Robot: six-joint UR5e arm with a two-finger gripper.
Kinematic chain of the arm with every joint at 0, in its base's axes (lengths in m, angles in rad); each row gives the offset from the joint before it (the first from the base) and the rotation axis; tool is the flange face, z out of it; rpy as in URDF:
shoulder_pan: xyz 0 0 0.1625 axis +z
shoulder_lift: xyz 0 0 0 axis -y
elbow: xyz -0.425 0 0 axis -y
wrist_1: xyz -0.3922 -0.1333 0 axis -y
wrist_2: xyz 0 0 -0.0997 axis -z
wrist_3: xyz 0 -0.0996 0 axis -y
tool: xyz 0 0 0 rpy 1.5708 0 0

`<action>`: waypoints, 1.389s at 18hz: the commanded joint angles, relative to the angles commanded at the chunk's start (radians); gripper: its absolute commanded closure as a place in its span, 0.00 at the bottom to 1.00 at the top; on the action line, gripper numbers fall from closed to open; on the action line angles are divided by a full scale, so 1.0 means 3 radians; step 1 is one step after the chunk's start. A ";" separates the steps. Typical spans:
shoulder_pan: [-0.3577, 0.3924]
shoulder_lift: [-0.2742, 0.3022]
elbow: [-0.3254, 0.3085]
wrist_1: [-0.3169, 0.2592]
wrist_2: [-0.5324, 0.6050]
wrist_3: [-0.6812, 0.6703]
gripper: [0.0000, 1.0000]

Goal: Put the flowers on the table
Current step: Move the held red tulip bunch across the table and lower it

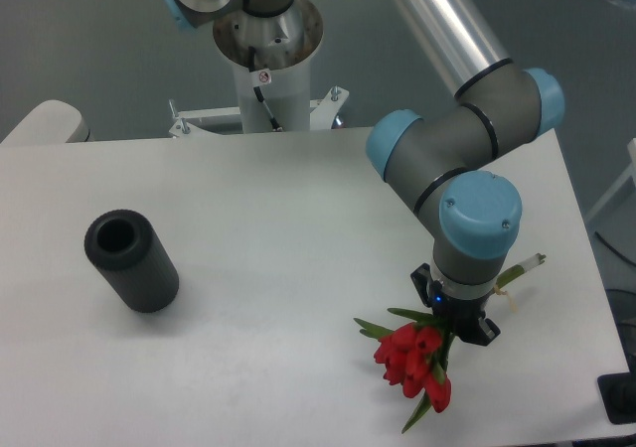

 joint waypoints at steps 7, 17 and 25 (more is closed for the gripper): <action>-0.0046 0.0005 -0.0020 0.0005 0.0020 -0.0051 0.96; -0.0383 0.0051 -0.0245 0.0000 0.0118 -0.0889 0.94; -0.0624 0.0118 -0.0440 0.0010 0.0072 -0.1385 0.95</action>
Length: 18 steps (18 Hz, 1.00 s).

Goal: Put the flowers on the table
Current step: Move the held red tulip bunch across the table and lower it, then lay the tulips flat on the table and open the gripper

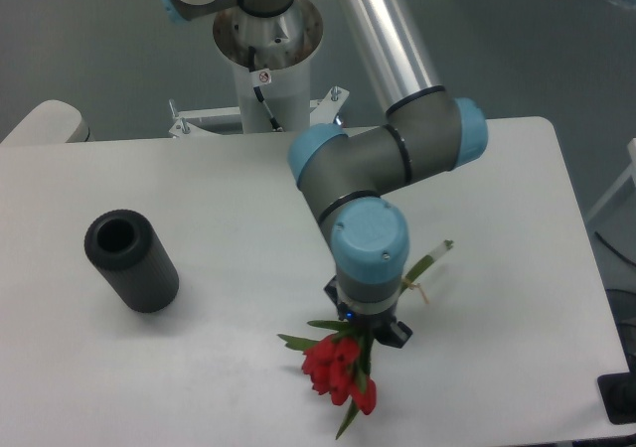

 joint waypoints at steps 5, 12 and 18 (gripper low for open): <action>-0.0138 -0.0020 -0.0056 0.0036 -0.0010 -0.0389 0.95; -0.0174 -0.0071 -0.0087 0.0066 -0.0005 -0.0379 0.55; -0.0169 -0.0036 -0.0184 0.0240 0.0031 -0.0348 0.00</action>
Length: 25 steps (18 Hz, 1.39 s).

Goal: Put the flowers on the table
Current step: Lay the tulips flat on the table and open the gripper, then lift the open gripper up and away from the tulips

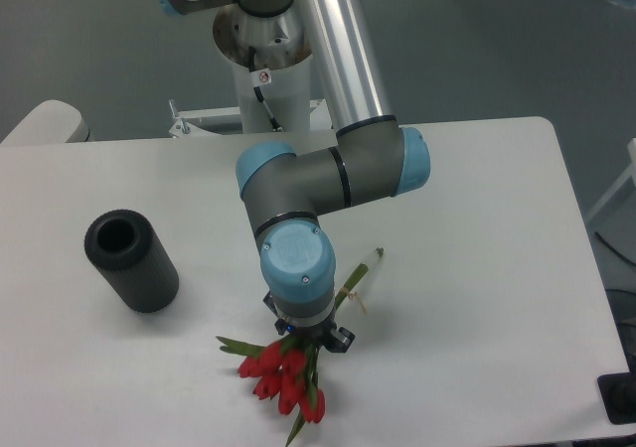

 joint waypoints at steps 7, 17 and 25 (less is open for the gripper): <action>0.0143 0.0026 0.0066 -0.0036 -0.0036 0.0358 0.00; 0.0542 0.0021 0.0312 -0.0117 -0.0036 0.1114 0.00; 0.0818 -0.0031 0.0613 -0.0424 -0.0153 0.1754 0.00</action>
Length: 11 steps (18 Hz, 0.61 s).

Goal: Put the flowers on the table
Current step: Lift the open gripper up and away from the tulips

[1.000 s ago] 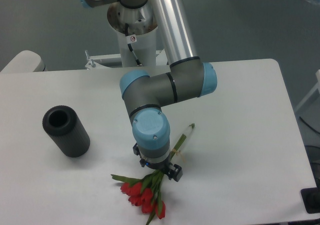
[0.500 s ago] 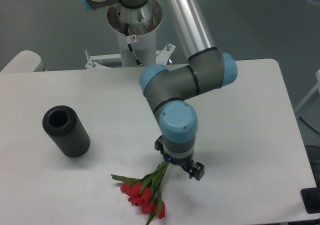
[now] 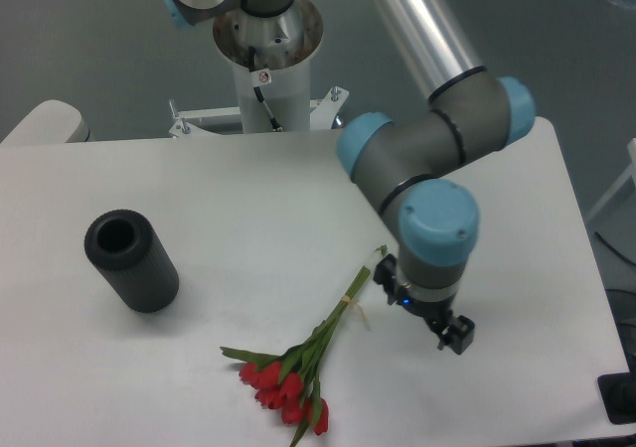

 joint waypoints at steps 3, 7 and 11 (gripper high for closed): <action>0.0026 -0.0066 0.0148 -0.0046 -0.0021 0.0000 0.00; 0.0036 -0.0102 0.0230 -0.0164 -0.0010 0.0000 0.00; 0.0036 -0.0097 0.0195 -0.0164 -0.0010 0.0005 0.00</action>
